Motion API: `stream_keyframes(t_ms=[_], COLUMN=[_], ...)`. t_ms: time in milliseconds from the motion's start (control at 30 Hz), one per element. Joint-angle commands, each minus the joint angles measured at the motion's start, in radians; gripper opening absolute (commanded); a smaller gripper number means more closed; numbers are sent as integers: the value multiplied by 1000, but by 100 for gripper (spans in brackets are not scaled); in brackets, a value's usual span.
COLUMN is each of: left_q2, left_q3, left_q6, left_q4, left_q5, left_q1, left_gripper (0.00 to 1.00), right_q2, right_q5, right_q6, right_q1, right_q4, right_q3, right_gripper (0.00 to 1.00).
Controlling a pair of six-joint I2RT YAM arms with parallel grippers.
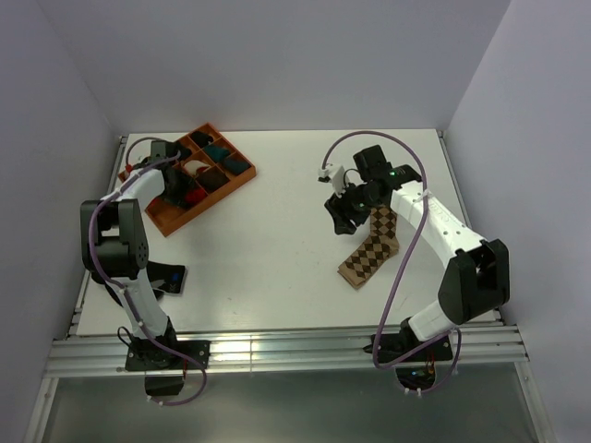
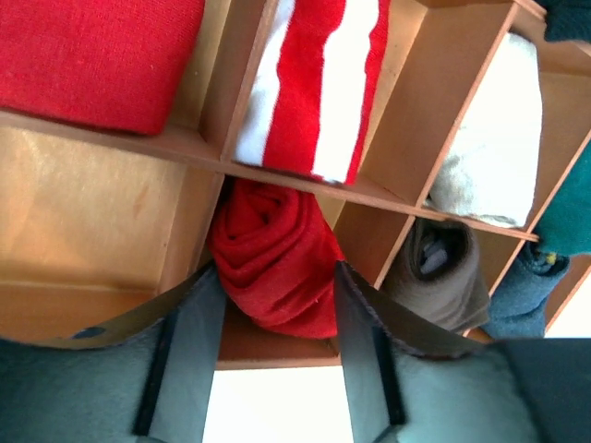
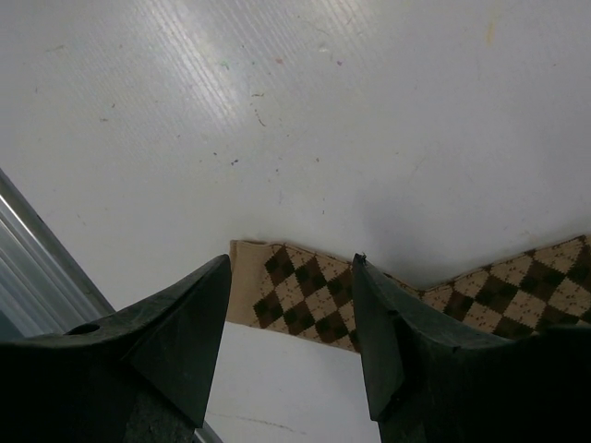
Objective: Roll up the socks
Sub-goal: Place the sock in the storage box.
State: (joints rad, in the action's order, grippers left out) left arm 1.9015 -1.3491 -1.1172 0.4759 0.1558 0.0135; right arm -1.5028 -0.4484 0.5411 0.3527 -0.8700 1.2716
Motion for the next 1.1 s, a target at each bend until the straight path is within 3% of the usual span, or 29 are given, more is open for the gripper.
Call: stream_keyframes(t_ms=[0, 200, 500, 833, 1067], left_q2=[-10, -32, -104, -290, -459], left_q3=[-64, -111, -68, -48, 7], left_q6=[23, 25, 40, 92, 135], left_q4=[113, 158, 168, 145, 47], left_q5=[65, 73, 80, 28, -133], left_q1=[-4, -35, -38, -38, -47], left_gripper=[56, 63, 64, 63, 62], right_q2=[-14, -34, -30, 67, 138], right_q5=[7, 2, 48, 157, 206], right_q6=[-1, -6, -9, 11, -30], right_q1=[-6, -8, -8, -1, 67], right_q4=[-23, -35, -24, 23, 43], right_q3=[49, 71, 40, -196, -321], right_gripper=[62, 62, 62, 64, 67])
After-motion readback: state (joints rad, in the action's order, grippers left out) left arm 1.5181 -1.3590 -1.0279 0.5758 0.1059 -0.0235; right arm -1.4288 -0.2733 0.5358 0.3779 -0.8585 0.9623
